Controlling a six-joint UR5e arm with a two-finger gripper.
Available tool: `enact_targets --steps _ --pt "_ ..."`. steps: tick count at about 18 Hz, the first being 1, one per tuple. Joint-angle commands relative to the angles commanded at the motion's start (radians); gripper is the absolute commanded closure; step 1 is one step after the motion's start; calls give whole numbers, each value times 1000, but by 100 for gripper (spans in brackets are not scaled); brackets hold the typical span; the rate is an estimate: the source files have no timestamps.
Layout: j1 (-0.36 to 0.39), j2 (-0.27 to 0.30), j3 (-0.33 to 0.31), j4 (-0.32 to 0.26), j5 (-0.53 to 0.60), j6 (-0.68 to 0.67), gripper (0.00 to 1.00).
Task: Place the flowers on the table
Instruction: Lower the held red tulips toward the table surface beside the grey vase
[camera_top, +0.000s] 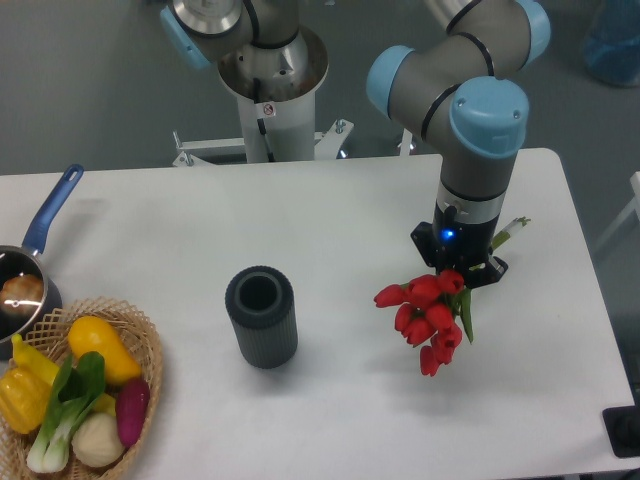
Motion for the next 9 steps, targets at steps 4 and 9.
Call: enact_targets --steps 4,9 --pt "-2 -8 0 -3 5 -2 84" --pt "-43 -41 -6 2 66 -14 84"
